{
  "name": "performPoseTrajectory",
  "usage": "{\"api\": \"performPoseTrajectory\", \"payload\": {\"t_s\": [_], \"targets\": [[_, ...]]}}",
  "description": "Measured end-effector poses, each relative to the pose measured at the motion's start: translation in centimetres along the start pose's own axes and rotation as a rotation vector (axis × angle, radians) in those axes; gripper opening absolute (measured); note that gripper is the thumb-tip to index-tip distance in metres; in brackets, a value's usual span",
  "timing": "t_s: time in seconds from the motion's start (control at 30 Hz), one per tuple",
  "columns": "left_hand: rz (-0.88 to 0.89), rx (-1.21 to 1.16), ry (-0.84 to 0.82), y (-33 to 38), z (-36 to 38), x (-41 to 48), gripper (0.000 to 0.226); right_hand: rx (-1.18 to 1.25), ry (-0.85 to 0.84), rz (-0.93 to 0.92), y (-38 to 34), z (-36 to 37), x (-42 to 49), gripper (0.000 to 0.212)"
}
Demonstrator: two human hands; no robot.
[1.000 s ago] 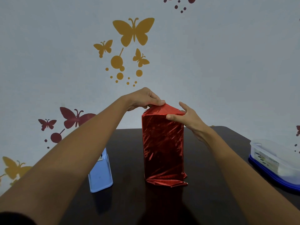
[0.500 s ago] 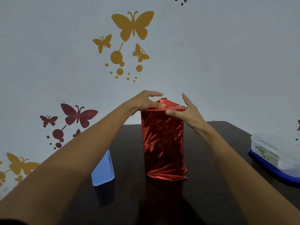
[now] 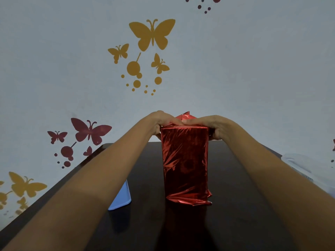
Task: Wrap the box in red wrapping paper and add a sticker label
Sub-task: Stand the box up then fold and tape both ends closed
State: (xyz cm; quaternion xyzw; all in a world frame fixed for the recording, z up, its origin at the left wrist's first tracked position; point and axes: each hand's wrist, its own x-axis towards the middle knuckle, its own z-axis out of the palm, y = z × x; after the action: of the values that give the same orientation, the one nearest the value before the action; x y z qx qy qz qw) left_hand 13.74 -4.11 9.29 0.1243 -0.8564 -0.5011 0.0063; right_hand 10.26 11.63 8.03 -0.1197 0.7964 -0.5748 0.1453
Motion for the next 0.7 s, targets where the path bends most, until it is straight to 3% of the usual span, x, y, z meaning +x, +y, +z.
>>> {"api": "performPoseTrajectory", "payload": {"t_s": [0.13,0.27,0.37,0.47,0.5,0.57,0.63,0.7], "targets": [[-0.029,0.006,-0.033,0.2,-0.2,0.0,0.019,-0.080,0.023,-0.010,-0.6,-0.1,0.8,0.050],[-0.036,-0.027,-0.061,0.4,-0.1,-0.1,0.021,-0.112,0.021,0.004,-0.9,0.1,0.9,0.041],[-0.017,-0.237,-0.055,-0.2,0.1,0.4,0.018,-0.044,0.042,0.012,-0.5,0.3,1.5,0.053],[0.105,-0.454,0.067,-2.2,-0.8,0.1,0.033,0.008,0.065,0.001,-0.3,0.5,1.6,0.047],[0.163,-0.406,0.167,-3.3,-1.3,-0.5,0.037,0.006,0.056,-0.003,-0.2,0.5,1.6,0.044],[0.224,-0.091,0.423,-6.8,-2.5,-2.2,0.041,-0.005,0.058,-0.018,-0.3,0.4,1.6,0.028],[0.138,0.375,0.671,-11.4,-3.6,-4.4,0.047,-0.009,0.069,-0.035,-0.3,0.3,1.7,0.024],[-0.006,0.567,0.786,-15.5,-3.7,-6.7,0.055,-0.016,0.072,-0.034,-0.3,0.4,1.7,0.023]]}}
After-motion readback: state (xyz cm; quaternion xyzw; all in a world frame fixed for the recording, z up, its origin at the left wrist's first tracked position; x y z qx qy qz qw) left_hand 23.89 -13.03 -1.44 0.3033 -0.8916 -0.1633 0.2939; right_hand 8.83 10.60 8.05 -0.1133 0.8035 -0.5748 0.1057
